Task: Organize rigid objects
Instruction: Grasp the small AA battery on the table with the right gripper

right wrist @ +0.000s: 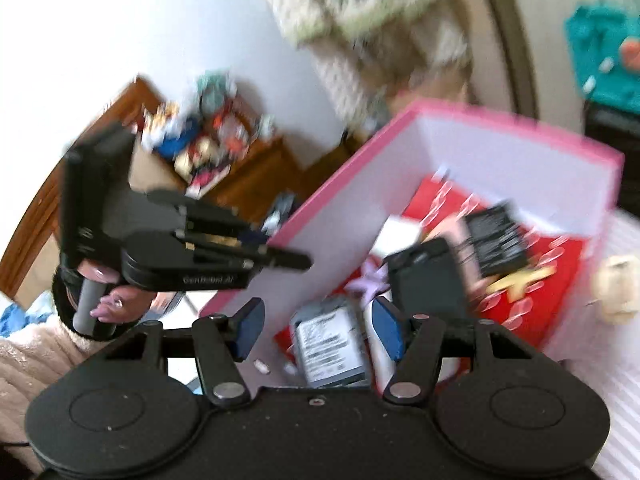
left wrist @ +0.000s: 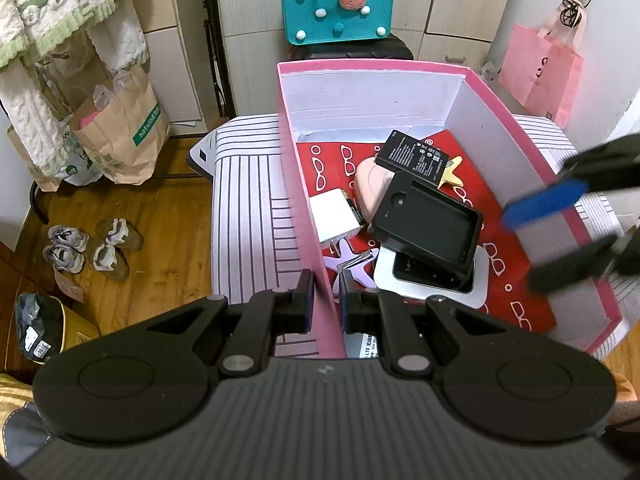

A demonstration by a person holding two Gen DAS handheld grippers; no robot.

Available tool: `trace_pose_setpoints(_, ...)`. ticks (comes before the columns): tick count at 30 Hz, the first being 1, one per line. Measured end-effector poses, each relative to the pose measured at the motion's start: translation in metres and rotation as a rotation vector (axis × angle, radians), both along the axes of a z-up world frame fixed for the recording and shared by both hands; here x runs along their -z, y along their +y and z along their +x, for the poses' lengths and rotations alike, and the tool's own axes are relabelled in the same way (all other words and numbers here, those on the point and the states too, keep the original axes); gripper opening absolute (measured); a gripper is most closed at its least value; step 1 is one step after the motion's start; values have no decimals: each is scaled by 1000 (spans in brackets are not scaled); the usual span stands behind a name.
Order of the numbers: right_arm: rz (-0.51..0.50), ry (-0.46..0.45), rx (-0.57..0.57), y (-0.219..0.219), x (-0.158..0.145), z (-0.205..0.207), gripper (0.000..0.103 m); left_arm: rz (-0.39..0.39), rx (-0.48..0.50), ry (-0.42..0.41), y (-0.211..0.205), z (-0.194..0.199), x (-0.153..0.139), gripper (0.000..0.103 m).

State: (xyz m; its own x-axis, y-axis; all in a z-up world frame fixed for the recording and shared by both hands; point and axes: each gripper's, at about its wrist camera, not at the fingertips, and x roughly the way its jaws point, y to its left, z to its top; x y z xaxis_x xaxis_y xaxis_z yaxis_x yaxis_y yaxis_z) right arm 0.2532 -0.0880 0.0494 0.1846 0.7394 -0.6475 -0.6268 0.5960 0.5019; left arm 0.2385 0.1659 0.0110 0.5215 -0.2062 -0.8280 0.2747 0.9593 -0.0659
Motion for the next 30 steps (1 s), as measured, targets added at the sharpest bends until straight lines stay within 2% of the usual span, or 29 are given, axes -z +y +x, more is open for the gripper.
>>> trace_pose_setpoints(3, -16, -121, 98, -28, -13, -9, 65, -5, -4, -1, 0, 0, 0, 12)
trace_pose_setpoints(7, -87, -255, 218, -61, -14, -19, 65, -9, -10, 1, 0, 0, 0, 12)
trace_pose_setpoints(11, -137, -260, 308, -88, 7, -17, 61, -3, -4, 1, 0, 0, 0, 12)
trace_pose_setpoints(13, -171, -258, 340, -95, 23, -18, 50, -2, -7, 1, 0, 0, 0, 12)
trace_pose_setpoints(14, -194, -258, 351, -97, 31, -18, 48, -2, -7, 1, 0, 0, 0, 12)
trace_pose_setpoints(18, -203, -245, 338, -104, 57, -22, 42, -2, -15, 1, -1, 0, 0, 12)
trace_pose_setpoints(25, -255, -275, 260, -88, 80, -24, 42, 28, -6, -4, -6, -2, -1, 12)
trace_pose_setpoints(30, -342, -290, 247, -78, 98, -14, 42, 25, -15, 2, -6, -1, -1, 12)
